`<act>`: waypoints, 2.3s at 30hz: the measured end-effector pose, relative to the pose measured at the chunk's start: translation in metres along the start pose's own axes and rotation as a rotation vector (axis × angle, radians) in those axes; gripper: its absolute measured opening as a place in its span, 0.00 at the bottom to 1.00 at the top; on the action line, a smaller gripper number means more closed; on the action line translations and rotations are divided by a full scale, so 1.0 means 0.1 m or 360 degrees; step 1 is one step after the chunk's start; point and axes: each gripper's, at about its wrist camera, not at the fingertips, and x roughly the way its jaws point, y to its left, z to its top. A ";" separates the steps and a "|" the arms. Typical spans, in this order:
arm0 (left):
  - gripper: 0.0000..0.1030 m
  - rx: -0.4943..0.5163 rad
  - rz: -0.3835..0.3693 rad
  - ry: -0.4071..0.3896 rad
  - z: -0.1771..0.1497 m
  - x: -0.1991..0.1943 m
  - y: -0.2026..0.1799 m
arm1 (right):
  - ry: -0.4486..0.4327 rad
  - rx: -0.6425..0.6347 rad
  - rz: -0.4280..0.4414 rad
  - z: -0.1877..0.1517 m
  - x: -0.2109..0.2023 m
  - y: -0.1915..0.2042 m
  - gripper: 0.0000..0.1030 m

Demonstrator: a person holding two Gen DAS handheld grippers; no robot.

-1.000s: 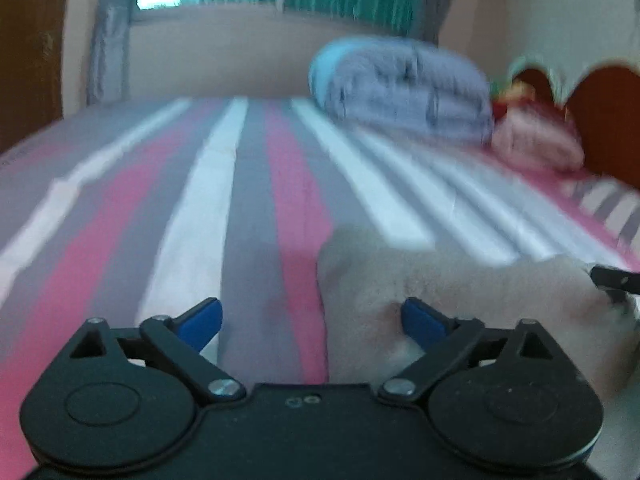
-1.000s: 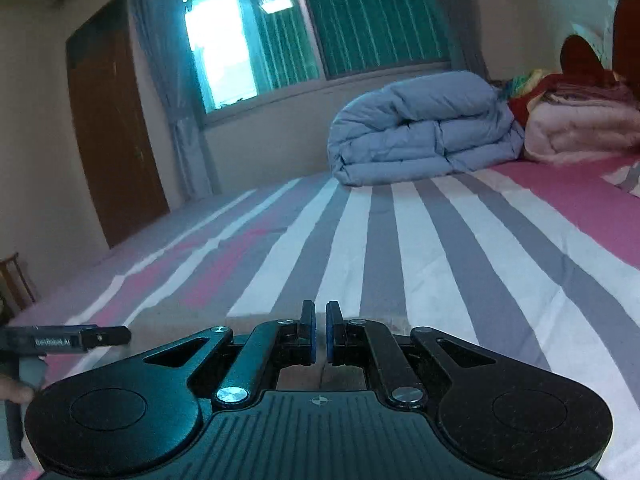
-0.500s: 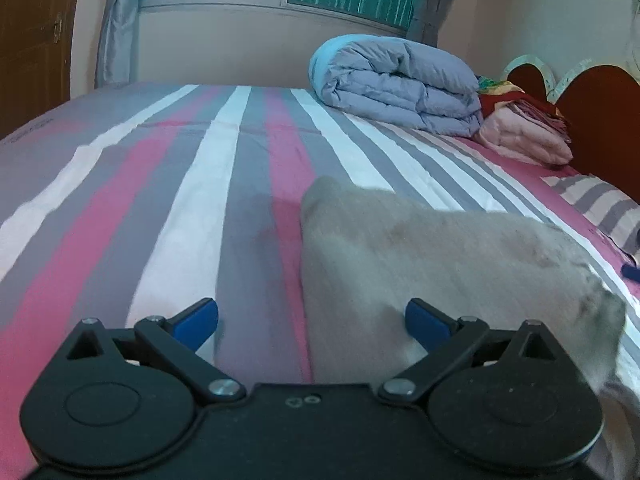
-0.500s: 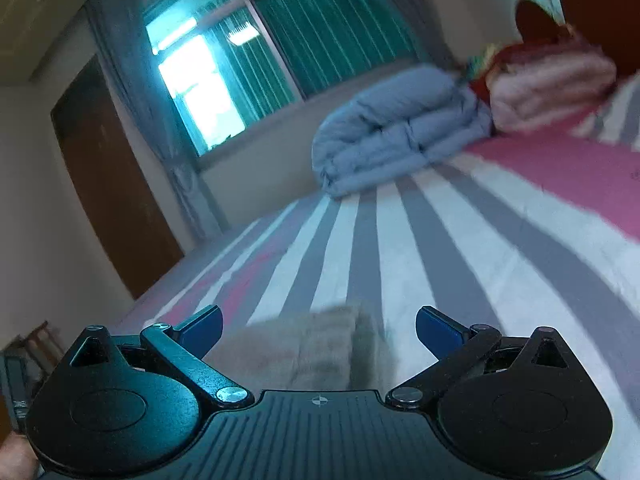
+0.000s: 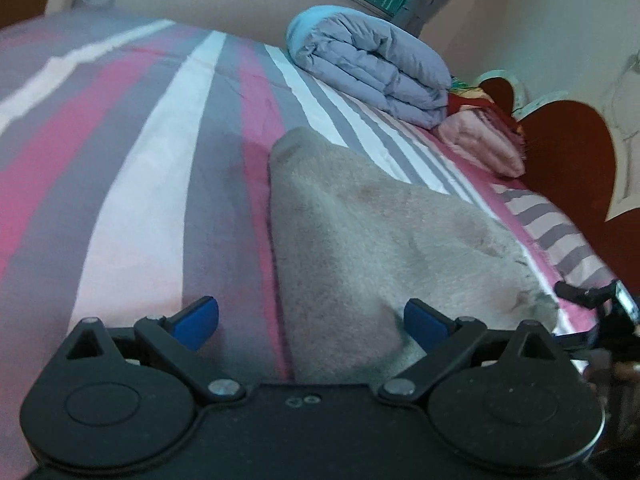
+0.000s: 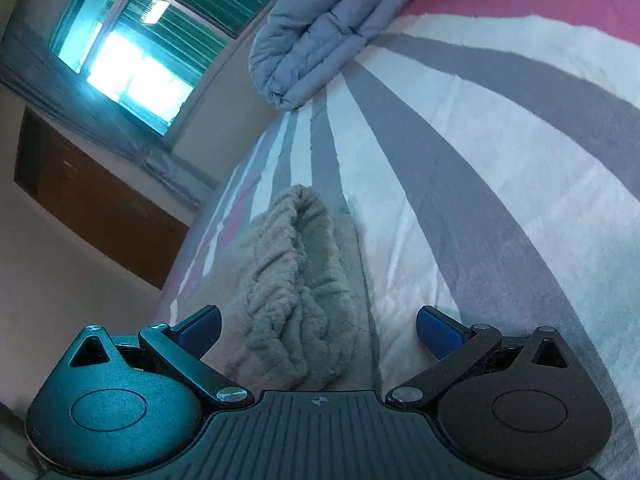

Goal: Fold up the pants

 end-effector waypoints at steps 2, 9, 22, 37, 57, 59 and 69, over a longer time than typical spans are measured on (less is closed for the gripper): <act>0.89 -0.0019 -0.0046 0.0018 0.02 0.03 0.06 | 0.0020 -0.0017 0.0005 0.01 0.02 0.02 1.00; 0.88 -0.0094 -0.0226 0.0081 0.10 0.17 0.20 | 0.0166 -0.0099 0.0059 0.03 0.09 0.07 0.99; 0.41 -0.0305 -0.0642 0.0327 0.25 0.63 0.56 | 0.0325 -0.0095 0.0212 0.10 0.42 -0.04 0.79; 0.17 -0.0201 -0.0693 0.0024 0.67 0.47 0.42 | 0.0356 -0.0303 0.0482 0.51 0.66 0.33 0.55; 0.53 -0.0306 -0.0435 -0.0228 1.31 1.32 1.42 | 0.0405 -0.0305 0.0434 1.39 2.85 0.16 0.75; 0.53 -0.0344 -0.0435 -0.0256 1.26 1.22 1.45 | 0.0393 -0.0292 0.0480 1.37 2.78 0.11 0.75; 0.71 -0.0484 -0.0193 -0.0503 0.40 0.19 1.34 | 0.0337 -0.0315 0.0435 1.18 1.84 -0.16 0.76</act>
